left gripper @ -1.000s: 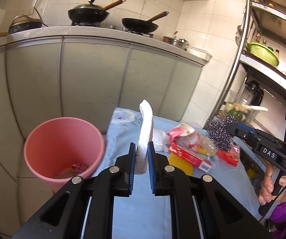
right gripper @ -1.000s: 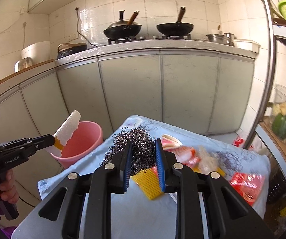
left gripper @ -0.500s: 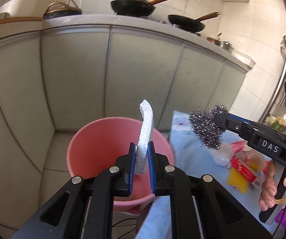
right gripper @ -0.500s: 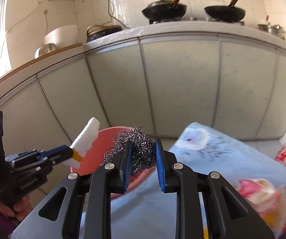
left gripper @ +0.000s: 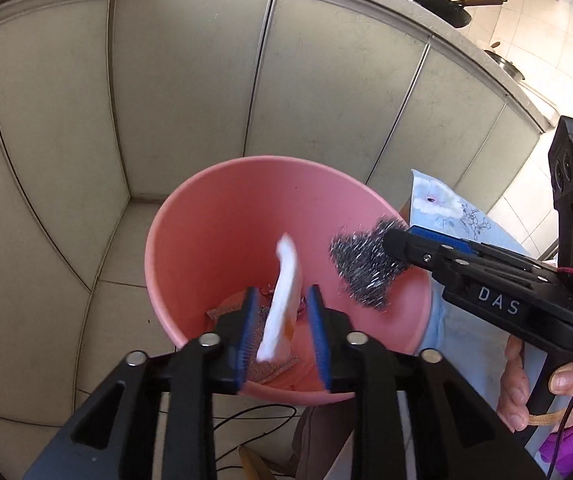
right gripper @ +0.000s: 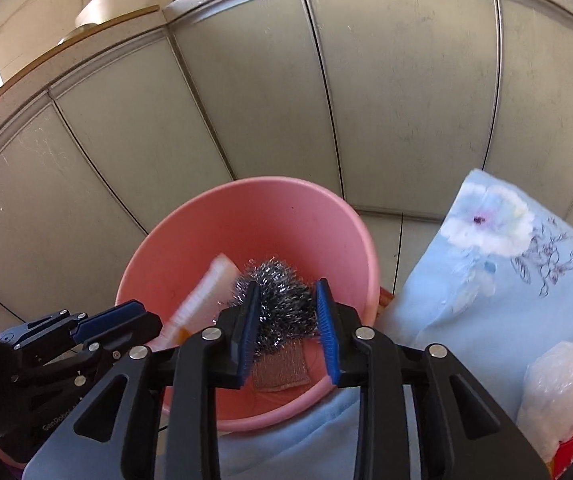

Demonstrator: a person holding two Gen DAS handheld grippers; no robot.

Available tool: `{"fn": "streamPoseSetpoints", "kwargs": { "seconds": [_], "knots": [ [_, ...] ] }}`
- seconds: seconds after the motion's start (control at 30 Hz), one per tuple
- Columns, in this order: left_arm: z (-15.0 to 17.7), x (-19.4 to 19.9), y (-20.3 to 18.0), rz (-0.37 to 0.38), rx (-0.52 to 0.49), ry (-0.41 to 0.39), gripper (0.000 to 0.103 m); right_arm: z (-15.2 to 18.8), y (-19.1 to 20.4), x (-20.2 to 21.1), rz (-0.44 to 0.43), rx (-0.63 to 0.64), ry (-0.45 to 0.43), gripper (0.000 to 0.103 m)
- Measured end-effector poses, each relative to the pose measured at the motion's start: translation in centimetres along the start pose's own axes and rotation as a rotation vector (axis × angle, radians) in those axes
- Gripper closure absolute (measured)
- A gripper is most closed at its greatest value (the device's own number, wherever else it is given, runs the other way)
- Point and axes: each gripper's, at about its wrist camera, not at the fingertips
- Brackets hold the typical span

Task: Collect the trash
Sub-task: 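Open both tools to drop the foam strip and steel wool into the bucket, then move both open tools back to the table toward the clear plastic bag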

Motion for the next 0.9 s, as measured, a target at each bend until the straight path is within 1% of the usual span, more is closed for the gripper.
{"fn": "streamPoseSetpoints", "kwargs": {
  "seconds": [0.1,0.23,0.33,0.43,0.5,0.57,0.67,0.8,0.9],
  "knots": [
    [-0.2,-0.1,-0.5,-0.001,-0.003,-0.006,0.073,-0.1,-0.6,0.2,-0.001,-0.021,-0.012,0.065],
    [-0.3,0.6,-1.3,0.014,-0.010,-0.023,0.073,0.2,-2.1,2.8,0.013,-0.068,-0.052,0.065],
    [-0.1,1.7,-2.5,0.022,-0.033,-0.037,0.073,0.3,-3.2,6.0,0.054,-0.077,-0.112,0.065],
    [-0.1,3.1,-4.1,0.033,-0.070,-0.060,0.073,0.8,-4.3,9.9,0.123,-0.073,-0.178,0.065],
    [-0.1,3.8,-5.4,0.021,-0.099,-0.071,0.073,1.1,-5.0,12.6,0.172,-0.070,-0.221,0.065],
    [-0.1,4.6,-6.6,0.025,-0.119,-0.081,0.073,1.7,-5.7,15.5,0.240,-0.073,-0.268,0.065],
    [-0.1,5.5,-8.5,0.020,-0.149,-0.097,0.073,3.0,-7.6,18.9,0.307,-0.119,-0.297,0.065],
    [0.1,6.6,-10.6,0.022,-0.186,-0.105,0.073,5.2,-10.0,21.6,0.323,-0.190,-0.307,0.065],
    [-0.1,7.3,-12.2,0.027,-0.224,-0.116,0.073,6.5,-11.7,23.5,0.360,-0.212,-0.323,0.065]
  ]
}}
Point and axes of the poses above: each gripper's, at about its wrist camera, not at the fingertips, and x roughly against the way its jaws point, y to its left, z to its underside, and after that the axes turned 13 degrees about z, right-handed
